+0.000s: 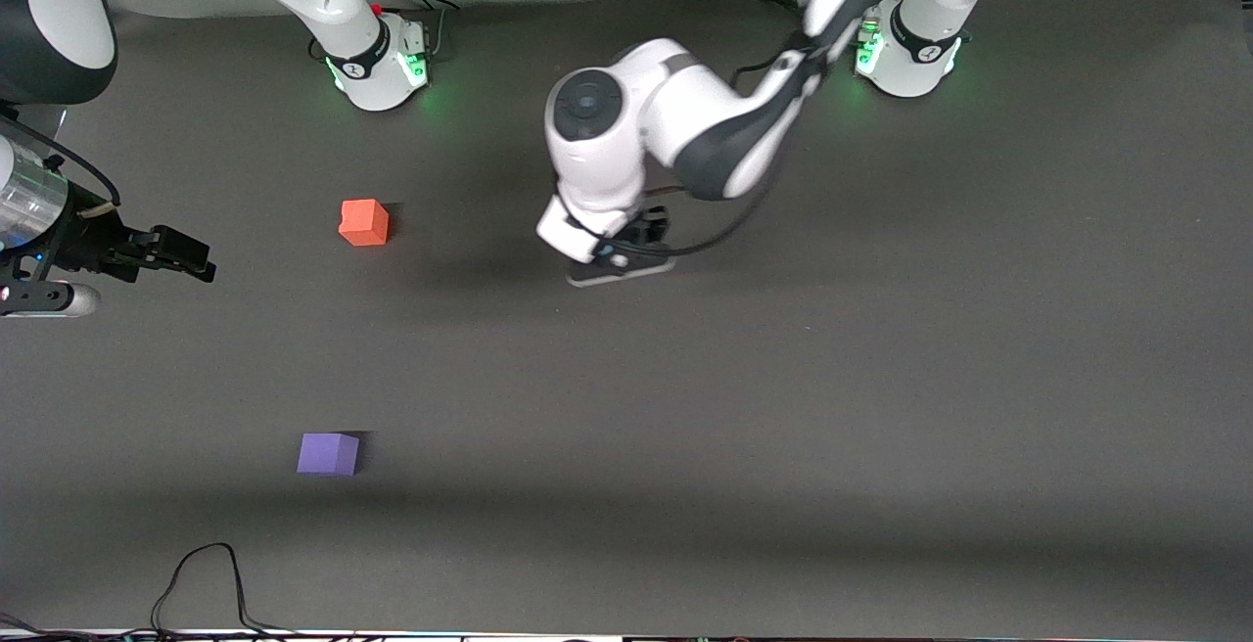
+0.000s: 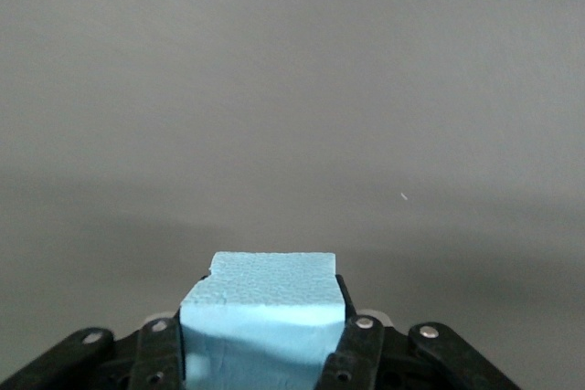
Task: Place blue block between orange and purple blocks
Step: 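Carry the blue block with the left gripper toward the table middle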
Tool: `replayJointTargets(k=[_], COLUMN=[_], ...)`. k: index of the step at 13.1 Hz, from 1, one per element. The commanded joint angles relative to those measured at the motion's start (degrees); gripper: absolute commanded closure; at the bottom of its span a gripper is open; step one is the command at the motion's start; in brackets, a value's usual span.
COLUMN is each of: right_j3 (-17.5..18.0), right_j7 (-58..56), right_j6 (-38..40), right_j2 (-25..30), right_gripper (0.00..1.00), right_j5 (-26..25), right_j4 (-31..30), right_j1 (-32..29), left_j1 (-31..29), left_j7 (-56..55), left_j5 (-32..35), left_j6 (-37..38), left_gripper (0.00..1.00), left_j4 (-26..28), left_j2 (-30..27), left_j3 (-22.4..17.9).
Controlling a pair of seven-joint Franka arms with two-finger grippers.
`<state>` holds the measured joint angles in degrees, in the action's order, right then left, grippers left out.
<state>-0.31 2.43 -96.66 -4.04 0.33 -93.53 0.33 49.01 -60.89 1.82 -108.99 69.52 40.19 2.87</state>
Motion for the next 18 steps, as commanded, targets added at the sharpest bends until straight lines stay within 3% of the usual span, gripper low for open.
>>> replayJointTargets(k=[1, 5, 10, 11, 13, 16, 18], right_j3=[-0.6, -0.6, -0.5, -0.5, -0.1, 0.0, -0.1], right_j7=[-1.5, -1.5, -0.7, -0.7, -0.7, -1.3, -0.2], right_j6=[0.5, 0.5, 0.2, 0.2, 0.0, 0.8, 1.7], right_j2=[-0.4, -0.4, -0.6, -0.6, -0.5, 0.0, -0.5], right_gripper=[0.0, 0.0, 0.0, 0.0, 0.0, 0.0, 0.0], right_j5=[0.9, 0.9, 1.1, 1.2, 2.5, 2.7, 4.3], right_j4=[1.1, 1.0, 0.9, 0.9, 1.2, 1.1, 0.5], right_j1=[0.4, 0.5, 0.5, 0.5, 0.5, 2.2, 4.2], left_j1=[3.3, 6.5, 6.7, 6.6, 6.4, 5.9, 3.1], left_j7=[-1.1, -1.2, -1.2, -1.2, -1.0, -1.2, -0.4], left_j5=[1.4, 3.4, 4.1, 4.2, 4.2, 4.2, 3.5], left_j6=[-4.0, -12.0, -15.8, -15.9, -15.8, -14.2, -9.9], left_gripper=[0.47, 0.47, 0.45, 0.37, 0.01, 0.0, 0.0], left_j4=[-3.2, -1.3, -1.1, -1.1, -1.1, -1.1, -1.3], left_j2=[6.8, 12.7, 15.4, 15.6, 15.5, 14.1, 10.0], left_j3=[-1.3, -1.4, -1.6, -1.6, -1.6, -1.7, -1.6])
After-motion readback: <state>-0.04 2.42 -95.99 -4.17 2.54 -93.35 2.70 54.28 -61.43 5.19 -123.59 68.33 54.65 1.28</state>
